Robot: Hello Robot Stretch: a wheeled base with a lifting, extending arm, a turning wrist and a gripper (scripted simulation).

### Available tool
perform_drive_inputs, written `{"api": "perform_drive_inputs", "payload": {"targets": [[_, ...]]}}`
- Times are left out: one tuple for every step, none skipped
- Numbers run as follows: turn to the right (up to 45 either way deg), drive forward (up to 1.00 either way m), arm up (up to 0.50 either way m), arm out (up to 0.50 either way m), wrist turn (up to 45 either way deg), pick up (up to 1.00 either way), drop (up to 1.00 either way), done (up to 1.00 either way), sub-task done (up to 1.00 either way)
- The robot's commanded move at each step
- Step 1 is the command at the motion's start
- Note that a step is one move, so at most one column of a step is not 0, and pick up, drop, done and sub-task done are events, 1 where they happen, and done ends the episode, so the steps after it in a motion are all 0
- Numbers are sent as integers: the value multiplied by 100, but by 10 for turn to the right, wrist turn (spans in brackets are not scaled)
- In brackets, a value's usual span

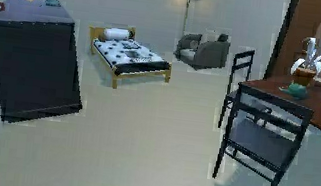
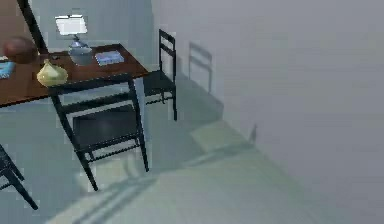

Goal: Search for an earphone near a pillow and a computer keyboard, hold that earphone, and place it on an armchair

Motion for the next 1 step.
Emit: {"api": "perform_drive_inputs", "payload": {"targets": [[0, 100, 0, 0, 0, 0, 0, 0, 0]]}}
